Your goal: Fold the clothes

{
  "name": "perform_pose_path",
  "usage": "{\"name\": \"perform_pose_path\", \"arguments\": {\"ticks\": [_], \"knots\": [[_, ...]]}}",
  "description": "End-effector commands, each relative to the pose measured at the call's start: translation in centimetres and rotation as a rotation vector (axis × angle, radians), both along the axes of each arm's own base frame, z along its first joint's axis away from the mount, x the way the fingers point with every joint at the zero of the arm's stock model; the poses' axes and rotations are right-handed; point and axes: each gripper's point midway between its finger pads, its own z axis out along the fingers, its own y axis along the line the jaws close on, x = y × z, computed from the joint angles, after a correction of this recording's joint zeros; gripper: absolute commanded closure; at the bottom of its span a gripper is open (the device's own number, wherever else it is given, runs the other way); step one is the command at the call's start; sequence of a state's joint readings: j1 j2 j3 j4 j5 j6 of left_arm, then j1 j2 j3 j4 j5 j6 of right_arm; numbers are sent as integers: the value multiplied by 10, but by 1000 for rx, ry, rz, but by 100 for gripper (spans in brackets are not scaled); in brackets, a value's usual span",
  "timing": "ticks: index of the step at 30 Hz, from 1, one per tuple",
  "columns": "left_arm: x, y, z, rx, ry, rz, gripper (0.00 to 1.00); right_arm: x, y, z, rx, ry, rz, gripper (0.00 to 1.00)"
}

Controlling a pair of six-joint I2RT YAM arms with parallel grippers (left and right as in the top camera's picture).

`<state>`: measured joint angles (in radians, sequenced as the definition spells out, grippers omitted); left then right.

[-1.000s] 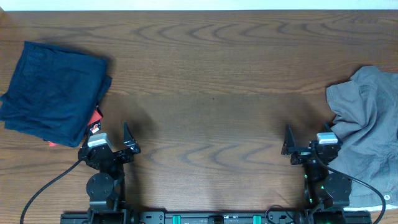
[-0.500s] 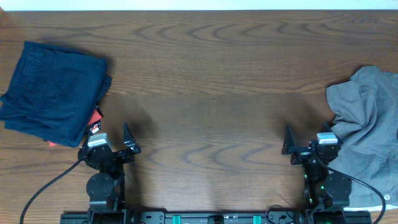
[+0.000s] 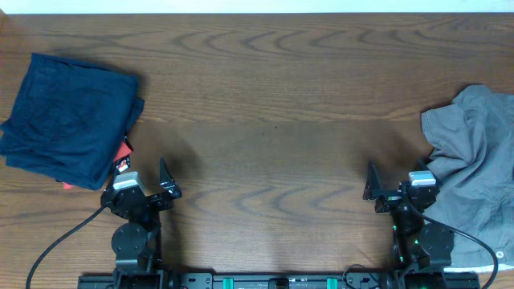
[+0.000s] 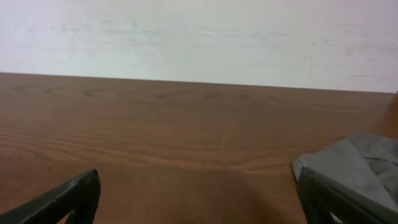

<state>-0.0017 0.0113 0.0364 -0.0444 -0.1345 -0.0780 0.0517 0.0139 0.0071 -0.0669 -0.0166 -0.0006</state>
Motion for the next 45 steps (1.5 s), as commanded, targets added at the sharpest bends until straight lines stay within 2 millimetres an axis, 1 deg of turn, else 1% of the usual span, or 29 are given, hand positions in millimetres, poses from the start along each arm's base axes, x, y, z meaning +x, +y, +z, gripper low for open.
{"name": "perform_pose_path", "arguments": {"ticks": [1,3,6,8,11,12,16,18,21,23,25,27,28,32,35,37,39,40,42,43,45], "knots": [[1,-1,-19,-2,47,-10,2,0,6,3,59,-9,27,1],[1,-2,-19,-12,45,-10,2,0,6,3,76,-6,25,1],[2,-9,-22,-18,59,-54,2,0,6,1,75,2,22,1],[2,-12,-20,-22,67,-69,2,0,-1,4,73,-4,-15,1],[1,-12,-12,-47,81,-66,2,-1,-11,13,69,-8,-72,1],[0,-12,-6,-47,91,-66,2,-1,-16,20,67,-7,-104,1],[0,-12,10,-48,122,-65,2,0,-32,34,57,11,-197,1],[1,-13,18,-50,143,-72,2,2,-41,39,46,45,-249,1],[3,-13,29,-52,196,-71,2,8,-52,43,17,140,-320,1],[6,-13,33,-53,244,-69,2,17,-55,44,-1,222,-339,1],[9,-13,32,-56,311,-68,2,30,-60,42,-16,311,-354,1],[11,-13,28,-60,396,-67,2,45,-64,36,-27,431,-363,1],[12,-15,25,-65,439,-76,2,50,-66,34,-29,471,-366,1],[20,-28,17,-99,568,-141,2,75,-77,17,-61,682,-352,1],[28,-39,11,-127,612,-197,2,100,-76,7,-51,753,-325,1],[31,-43,2,-141,643,-217,2,113,-80,-3,-60,773,-337,1],[32,-43,-5,-144,674,-215,2,123,-93,-16,-72,783,-386,1],[32,-43,-9,-146,690,-214,2,125,-104,-25,-81,798,-425,4],[33,-43,-16,-149,716,-213,2,128,-121,-46,-71,836,-496,6],[34,-43,-20,-151,729,-212,2,128,-132,-62,-64,866,-531,7],[34,-43,-24,-153,746,-211,2,128,-144,-81,-59,903,-560,11]]}}
